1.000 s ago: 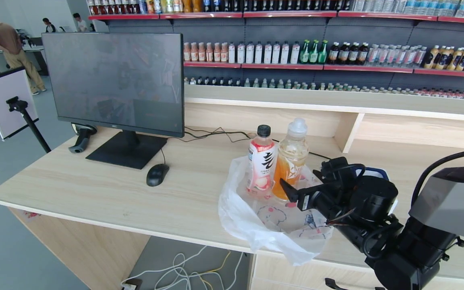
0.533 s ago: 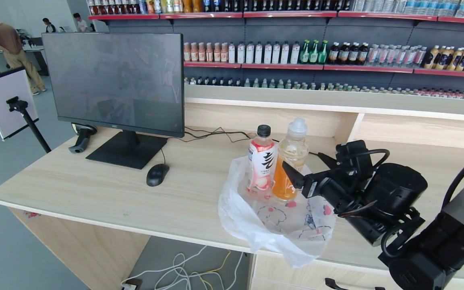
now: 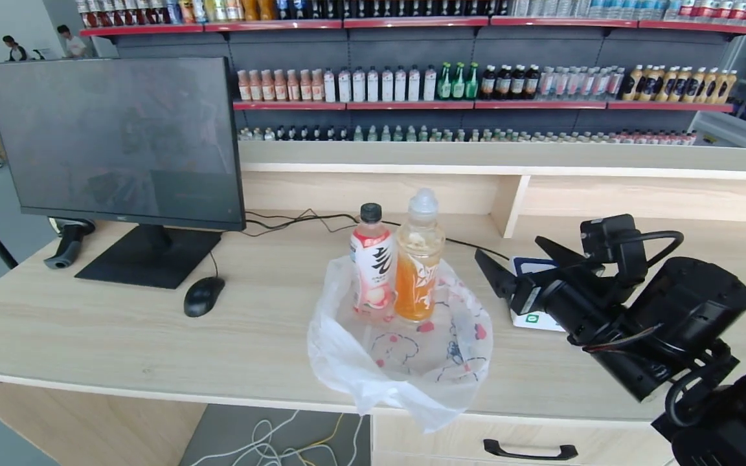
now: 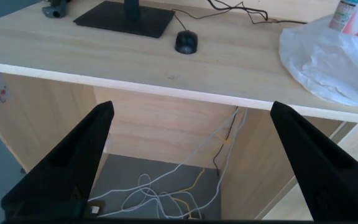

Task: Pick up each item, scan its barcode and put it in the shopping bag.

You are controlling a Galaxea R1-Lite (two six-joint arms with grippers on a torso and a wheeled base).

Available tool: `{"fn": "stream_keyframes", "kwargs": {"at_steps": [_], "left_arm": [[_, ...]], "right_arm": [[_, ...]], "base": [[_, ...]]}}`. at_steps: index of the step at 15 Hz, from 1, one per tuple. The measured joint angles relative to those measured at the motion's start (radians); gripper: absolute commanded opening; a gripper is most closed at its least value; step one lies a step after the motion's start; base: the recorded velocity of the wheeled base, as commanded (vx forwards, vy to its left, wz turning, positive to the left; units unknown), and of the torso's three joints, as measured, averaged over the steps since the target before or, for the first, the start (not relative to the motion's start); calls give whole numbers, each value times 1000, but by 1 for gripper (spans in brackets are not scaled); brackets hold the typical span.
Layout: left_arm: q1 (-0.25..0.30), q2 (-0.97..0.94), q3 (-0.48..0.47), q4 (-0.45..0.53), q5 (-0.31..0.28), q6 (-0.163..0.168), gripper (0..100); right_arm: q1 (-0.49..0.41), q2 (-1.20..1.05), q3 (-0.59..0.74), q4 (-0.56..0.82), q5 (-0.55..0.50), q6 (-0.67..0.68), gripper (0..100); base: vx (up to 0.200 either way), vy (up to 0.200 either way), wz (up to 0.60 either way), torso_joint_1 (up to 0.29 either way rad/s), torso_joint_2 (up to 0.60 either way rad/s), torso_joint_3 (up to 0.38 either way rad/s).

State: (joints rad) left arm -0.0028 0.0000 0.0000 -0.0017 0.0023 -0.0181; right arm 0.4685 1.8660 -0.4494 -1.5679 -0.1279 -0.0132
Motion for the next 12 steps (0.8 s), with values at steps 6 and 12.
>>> {"fn": "stream_keyframes", "kwargs": {"at_steps": [6,12], "left_arm": [[0,0,0,0,1,-19,100],[-1,0,0,-1,2,-19,100]], "right_arm": [[-26,-71,27,-2,0,0,100],[-31,-117,59,1,0,-2,100]], "base": [[0,0,-600,2,2,3],[0,-100,-100,1,3,3]]}}
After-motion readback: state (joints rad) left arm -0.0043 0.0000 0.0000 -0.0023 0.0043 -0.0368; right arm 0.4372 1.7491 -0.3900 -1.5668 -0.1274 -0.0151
